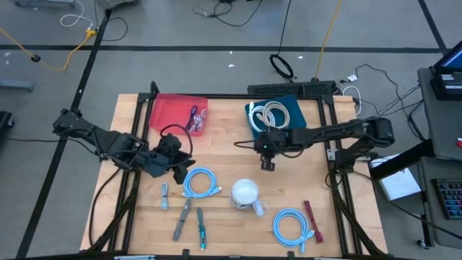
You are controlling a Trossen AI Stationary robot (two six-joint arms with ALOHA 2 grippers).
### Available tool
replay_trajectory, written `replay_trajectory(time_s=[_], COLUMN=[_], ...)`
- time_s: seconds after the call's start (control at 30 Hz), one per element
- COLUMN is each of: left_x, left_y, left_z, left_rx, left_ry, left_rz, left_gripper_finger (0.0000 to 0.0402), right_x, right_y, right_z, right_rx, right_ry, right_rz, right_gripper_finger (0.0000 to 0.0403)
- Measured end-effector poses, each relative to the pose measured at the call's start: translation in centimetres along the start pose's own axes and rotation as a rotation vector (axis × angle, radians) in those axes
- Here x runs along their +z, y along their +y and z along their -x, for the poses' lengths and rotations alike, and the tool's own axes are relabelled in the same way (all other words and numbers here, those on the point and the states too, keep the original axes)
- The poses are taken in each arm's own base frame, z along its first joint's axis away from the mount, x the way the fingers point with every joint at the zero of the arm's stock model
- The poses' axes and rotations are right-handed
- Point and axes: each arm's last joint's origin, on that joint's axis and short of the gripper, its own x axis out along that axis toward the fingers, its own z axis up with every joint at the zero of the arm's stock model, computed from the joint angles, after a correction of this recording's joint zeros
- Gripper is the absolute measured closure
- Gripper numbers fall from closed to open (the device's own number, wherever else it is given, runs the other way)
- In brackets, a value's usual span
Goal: Pick & Place USB Port
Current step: Adjust the blue bin
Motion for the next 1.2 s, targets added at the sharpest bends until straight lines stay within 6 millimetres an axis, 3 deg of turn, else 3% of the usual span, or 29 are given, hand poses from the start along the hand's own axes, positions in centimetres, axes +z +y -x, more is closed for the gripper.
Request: replay_trajectory(time_s=[0.5, 1.2], left_x=[-0.3, -0.4], left_y=[-0.2, -0.3], left_z=[0.2, 0.2], left_rx=[-0.014, -0.022], left_ry=[0.009, 0.024], left_rz=[0.025, 0.045], left_gripper_finger=[0.0266, 0.0266], right_x=[0.1, 0.1], right_y=[-1.9, -6.0], right_z=[-2.6, -3.0], right_rx=[-0.168, -0.284], right_ry=[0.024, 0.008], right_rz=[0.021, -0.068], right_gripper_finger=[0.0403, 0.0403])
